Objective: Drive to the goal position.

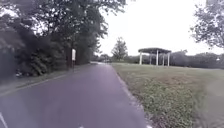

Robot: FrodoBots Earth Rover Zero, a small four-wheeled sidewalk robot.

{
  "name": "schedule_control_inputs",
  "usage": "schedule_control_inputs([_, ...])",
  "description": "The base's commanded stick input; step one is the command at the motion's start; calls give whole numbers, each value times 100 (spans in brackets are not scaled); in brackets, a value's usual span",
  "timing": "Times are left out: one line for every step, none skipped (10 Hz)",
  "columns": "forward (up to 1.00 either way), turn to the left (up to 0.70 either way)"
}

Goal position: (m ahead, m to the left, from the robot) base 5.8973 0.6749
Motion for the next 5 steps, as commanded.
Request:
schedule_control_inputs([70,2])
schedule_control_inputs([70,0])
schedule_control_inputs([70,0])
schedule_control_inputs([70,0])
schedule_control_inputs([70,0])
